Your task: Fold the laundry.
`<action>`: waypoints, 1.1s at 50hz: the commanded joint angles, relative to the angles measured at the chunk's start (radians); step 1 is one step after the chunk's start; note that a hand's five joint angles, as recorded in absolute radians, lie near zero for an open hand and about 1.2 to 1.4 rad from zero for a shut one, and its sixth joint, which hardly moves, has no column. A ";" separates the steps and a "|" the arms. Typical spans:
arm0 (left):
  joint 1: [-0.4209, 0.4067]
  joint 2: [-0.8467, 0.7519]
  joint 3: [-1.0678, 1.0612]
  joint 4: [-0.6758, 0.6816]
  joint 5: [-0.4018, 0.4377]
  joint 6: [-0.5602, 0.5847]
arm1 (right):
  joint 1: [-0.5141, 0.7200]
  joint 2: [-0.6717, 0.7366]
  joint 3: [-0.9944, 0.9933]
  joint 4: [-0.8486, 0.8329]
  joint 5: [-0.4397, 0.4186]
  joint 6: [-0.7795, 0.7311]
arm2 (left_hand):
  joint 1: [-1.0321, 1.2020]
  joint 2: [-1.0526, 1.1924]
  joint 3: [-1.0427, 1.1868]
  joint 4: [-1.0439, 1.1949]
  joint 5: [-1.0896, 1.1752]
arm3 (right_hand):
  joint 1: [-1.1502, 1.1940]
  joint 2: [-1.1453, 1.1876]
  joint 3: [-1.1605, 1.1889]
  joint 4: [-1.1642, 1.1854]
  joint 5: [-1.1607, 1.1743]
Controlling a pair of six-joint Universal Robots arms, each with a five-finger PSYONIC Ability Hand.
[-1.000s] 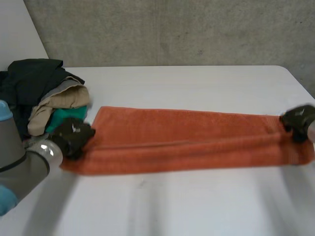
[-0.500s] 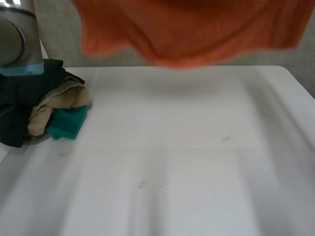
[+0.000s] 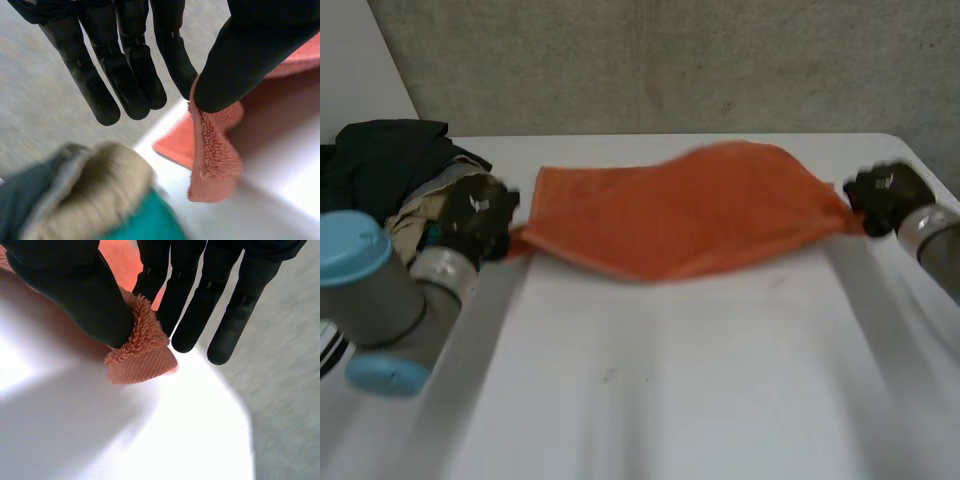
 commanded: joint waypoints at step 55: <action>0.038 0.230 -0.214 -0.147 0.109 0.111 | -0.034 -0.246 -0.182 0.496 0.156 -0.039 | 0.225 0.196 0.200 0.195 0.236 | -0.912 -0.982 -0.994 -1.001 -0.964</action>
